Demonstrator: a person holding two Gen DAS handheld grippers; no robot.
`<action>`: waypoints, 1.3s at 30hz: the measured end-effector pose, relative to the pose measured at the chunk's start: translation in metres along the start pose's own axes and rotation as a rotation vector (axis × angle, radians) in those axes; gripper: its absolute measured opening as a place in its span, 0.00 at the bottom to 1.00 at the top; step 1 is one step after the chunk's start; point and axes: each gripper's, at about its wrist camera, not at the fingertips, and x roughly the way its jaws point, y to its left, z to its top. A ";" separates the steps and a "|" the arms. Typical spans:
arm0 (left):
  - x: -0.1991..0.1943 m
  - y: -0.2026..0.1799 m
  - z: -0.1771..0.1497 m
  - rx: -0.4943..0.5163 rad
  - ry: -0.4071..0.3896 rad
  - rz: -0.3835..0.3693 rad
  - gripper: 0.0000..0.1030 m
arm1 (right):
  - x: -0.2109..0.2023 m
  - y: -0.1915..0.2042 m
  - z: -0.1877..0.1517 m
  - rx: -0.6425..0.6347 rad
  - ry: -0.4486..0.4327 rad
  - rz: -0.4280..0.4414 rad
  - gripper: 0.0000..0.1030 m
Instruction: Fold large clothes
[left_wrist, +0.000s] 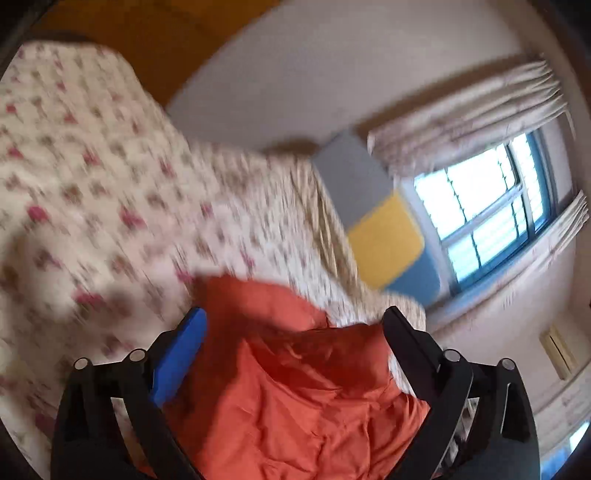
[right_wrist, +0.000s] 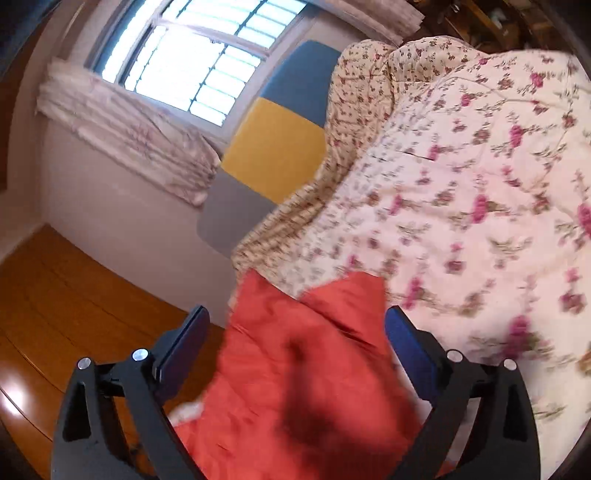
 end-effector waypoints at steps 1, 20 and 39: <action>-0.003 0.003 0.000 0.009 0.000 0.003 0.93 | -0.001 -0.005 -0.003 -0.021 0.030 -0.021 0.93; 0.028 0.016 -0.098 0.239 0.356 0.078 0.64 | 0.033 -0.019 -0.062 -0.170 0.375 -0.027 0.42; -0.057 0.012 -0.142 0.241 0.397 0.025 0.49 | -0.055 -0.025 -0.086 -0.089 0.406 -0.002 0.38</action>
